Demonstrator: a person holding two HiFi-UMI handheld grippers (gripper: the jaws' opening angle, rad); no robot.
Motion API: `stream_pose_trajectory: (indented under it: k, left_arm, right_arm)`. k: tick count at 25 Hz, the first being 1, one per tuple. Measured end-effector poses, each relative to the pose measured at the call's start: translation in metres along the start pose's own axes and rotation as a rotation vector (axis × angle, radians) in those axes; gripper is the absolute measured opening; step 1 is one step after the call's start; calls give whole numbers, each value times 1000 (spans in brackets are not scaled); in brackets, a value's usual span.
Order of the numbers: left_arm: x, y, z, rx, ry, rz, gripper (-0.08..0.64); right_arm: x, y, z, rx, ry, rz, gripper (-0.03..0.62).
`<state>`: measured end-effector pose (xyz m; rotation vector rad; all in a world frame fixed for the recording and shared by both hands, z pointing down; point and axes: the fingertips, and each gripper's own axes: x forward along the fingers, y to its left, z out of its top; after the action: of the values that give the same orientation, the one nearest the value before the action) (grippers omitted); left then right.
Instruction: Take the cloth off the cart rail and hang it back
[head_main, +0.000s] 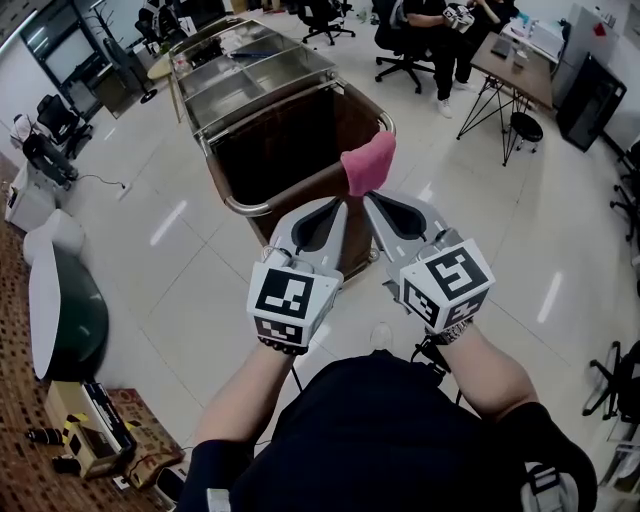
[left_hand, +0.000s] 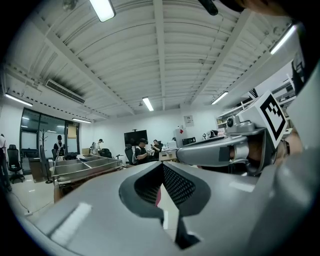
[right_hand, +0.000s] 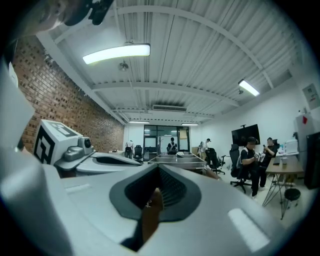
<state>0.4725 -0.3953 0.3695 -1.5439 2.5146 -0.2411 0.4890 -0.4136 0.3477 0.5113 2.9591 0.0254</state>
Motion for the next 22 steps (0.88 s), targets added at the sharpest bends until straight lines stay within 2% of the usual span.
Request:
stream_pose_trajectory:
  k: [22]
  left_arm:
    - [-22, -3, -3, -13, -13, 1, 3]
  right_arm:
    - [-9, 23, -6, -27, 23, -16, 0]
